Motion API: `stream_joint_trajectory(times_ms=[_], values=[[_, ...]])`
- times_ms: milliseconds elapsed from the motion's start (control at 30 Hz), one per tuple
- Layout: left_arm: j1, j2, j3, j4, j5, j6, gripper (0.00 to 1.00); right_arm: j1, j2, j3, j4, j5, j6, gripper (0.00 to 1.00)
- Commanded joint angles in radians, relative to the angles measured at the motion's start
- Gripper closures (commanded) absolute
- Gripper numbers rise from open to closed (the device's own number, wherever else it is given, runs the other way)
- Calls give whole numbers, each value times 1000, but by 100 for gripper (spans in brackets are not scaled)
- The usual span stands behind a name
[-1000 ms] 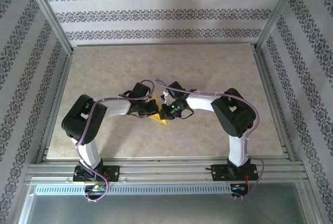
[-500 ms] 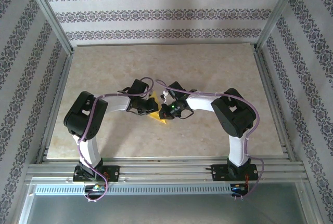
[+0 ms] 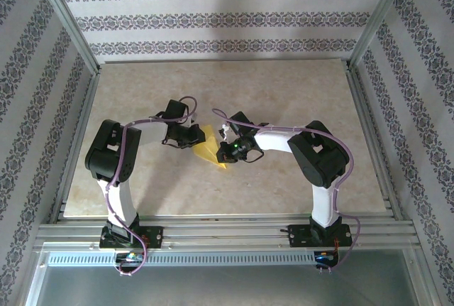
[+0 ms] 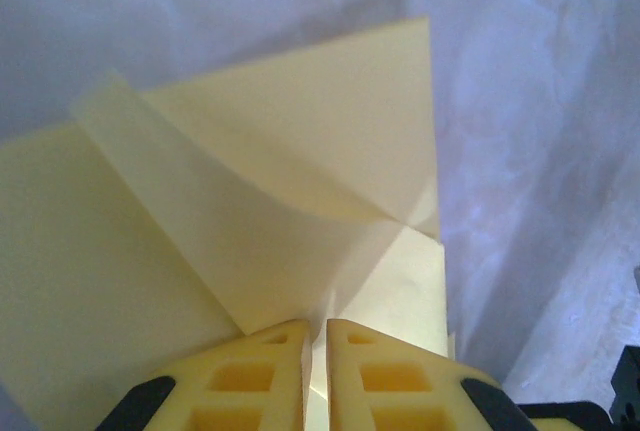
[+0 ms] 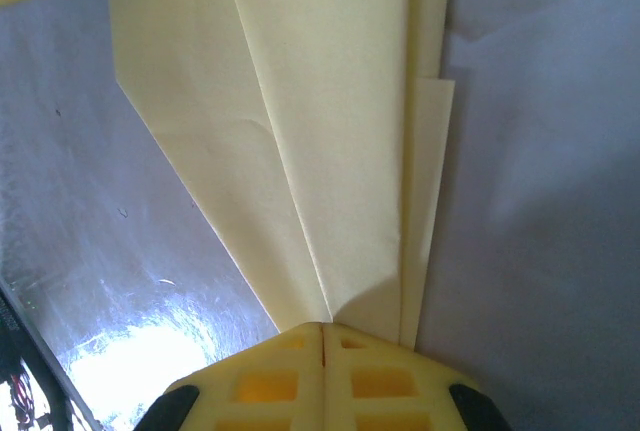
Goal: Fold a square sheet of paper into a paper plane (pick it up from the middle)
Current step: Fourth fold the wing at the center of the table.
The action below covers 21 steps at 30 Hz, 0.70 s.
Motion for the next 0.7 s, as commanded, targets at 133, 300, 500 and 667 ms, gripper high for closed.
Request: stream_joint_trajectory(times_ms=[133, 300, 500, 667], values=[[75, 63, 75, -64, -106, 83, 85, -5, 62, -63, -150, 98, -8, 95], [102, 78, 105, -103, -145, 109, 85, -5, 63, -63, -151, 97, -8, 95], [144, 79, 144, -148, -178, 135, 85, -4, 63, -62, -150, 97, -8, 95], [158, 28, 187, -184, -198, 140, 84, -5, 61, -62, -151, 96, -7, 95]])
